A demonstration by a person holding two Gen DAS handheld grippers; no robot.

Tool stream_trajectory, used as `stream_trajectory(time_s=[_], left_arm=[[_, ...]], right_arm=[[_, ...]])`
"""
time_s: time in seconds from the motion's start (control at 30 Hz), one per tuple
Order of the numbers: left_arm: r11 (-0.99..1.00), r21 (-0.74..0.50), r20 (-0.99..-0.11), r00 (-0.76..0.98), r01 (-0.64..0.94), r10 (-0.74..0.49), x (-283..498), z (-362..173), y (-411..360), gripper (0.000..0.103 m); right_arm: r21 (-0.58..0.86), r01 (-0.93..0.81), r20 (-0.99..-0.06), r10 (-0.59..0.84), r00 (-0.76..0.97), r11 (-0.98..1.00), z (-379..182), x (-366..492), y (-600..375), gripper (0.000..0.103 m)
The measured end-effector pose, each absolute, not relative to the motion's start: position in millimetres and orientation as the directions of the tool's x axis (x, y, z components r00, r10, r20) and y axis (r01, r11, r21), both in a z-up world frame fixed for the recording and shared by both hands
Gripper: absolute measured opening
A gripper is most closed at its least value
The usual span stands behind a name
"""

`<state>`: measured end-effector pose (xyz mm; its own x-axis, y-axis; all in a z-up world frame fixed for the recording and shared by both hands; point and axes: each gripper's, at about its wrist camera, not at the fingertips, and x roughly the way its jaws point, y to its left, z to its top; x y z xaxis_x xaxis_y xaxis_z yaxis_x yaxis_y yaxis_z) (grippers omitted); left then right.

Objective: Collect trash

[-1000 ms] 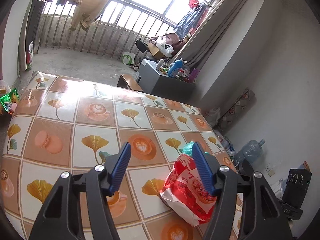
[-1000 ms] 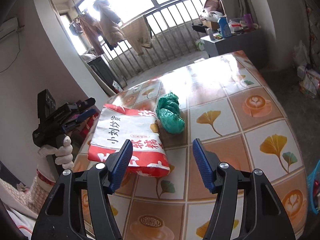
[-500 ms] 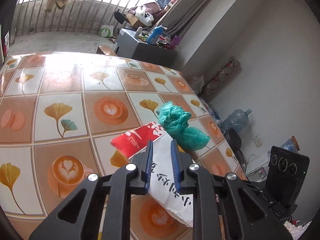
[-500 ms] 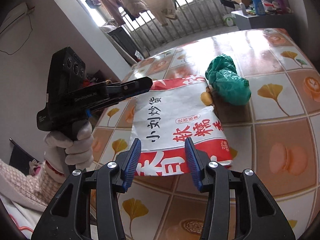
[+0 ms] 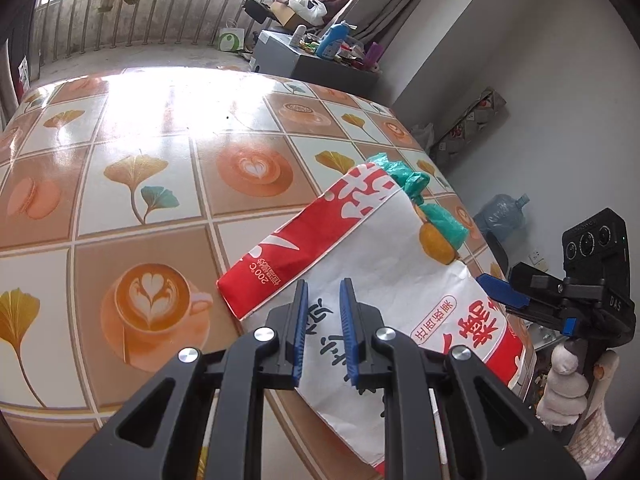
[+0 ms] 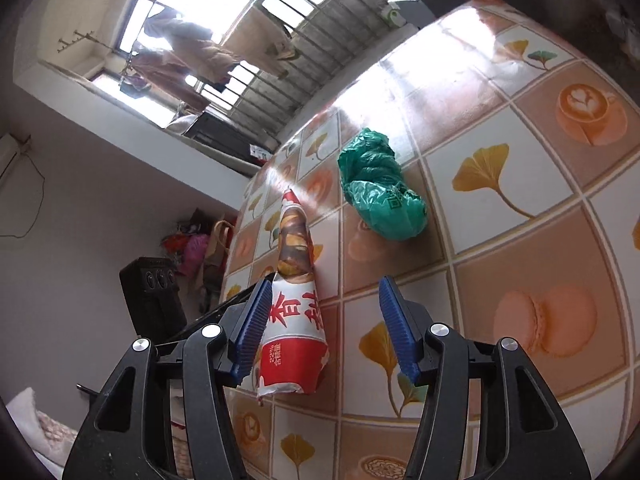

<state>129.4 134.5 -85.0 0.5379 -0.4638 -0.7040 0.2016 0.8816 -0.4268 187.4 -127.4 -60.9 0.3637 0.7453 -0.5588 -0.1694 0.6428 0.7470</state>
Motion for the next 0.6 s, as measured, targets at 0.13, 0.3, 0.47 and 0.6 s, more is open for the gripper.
stream_trajectory(time_s=[0.13,0.3,0.47,0.6], left_arm=[[0.880,-0.431,-0.702,0.538,0.202,-0.467,128.4,-86.0,137.0,0.015],[0.873,-0.443,-0.696,0.536,0.204,-0.478,130.0,-86.1,136.1,0.015],[0.852,-0.494,-0.682,0.529,0.176,-0.505,134.2,-88.8,148.8,0.016],[0.815,-0.562,-0.642,0.547,0.141,-0.537,138.9,-85.7,169.4,0.015]], right_arm=[[0.767,-0.180,-0.555,0.777,0.296,0.616,-66.5,189.0,-101.7,0.059],[0.742,-0.179,-0.614,0.762,0.207,0.646,-82.1,193.3,-77.7,0.059],[0.772,-0.165,-0.592,0.789,0.164,0.614,-92.1,191.1,-77.8,0.043],[0.802,-0.142,-0.557,0.813,0.171,0.580,-85.0,186.2,-99.3,0.028]])
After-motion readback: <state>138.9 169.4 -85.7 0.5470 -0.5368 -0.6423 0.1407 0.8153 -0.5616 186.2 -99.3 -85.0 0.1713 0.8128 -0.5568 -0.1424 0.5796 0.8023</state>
